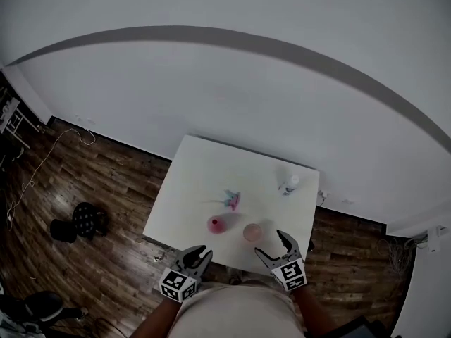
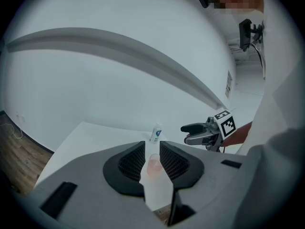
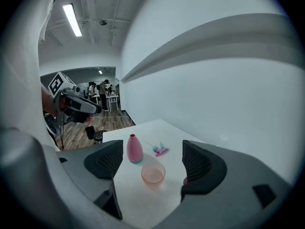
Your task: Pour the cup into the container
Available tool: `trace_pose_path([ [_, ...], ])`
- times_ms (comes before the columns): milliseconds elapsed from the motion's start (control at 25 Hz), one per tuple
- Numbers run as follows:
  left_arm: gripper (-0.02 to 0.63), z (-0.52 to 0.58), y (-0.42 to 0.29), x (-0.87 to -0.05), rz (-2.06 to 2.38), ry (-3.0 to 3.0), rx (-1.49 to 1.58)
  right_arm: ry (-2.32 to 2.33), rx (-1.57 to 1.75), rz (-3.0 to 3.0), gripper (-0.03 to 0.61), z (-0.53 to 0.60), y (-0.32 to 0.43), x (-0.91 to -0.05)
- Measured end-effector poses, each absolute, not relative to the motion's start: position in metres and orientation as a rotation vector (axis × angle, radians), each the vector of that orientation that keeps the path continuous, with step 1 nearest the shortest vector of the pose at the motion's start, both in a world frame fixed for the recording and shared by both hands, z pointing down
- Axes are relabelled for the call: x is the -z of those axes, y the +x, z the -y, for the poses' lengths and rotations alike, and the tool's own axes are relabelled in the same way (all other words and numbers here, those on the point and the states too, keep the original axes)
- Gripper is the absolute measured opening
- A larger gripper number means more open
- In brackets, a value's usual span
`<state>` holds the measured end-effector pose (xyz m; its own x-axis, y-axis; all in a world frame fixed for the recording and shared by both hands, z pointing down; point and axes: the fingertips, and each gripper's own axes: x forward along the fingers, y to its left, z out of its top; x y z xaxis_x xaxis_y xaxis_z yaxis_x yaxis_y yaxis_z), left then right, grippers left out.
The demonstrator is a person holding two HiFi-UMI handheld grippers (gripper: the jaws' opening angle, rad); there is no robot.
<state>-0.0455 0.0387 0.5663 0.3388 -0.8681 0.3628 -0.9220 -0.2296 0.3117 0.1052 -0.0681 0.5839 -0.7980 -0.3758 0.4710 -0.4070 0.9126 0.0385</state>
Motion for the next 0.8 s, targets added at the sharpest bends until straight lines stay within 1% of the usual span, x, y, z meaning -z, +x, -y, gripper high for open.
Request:
trace_pose_path([
  [360,0.092,-0.045,-0.05,-0.573,1.599,2.103,-0.178,0.498,-0.076,2.55,0.374,0.065,0.109,-0.613],
  [800,0.093,-0.045,-0.034,-0.588,1.636,2.031,-0.218,0.386,-0.095,2.51,0.376,0.075,0.124,-0.656],
])
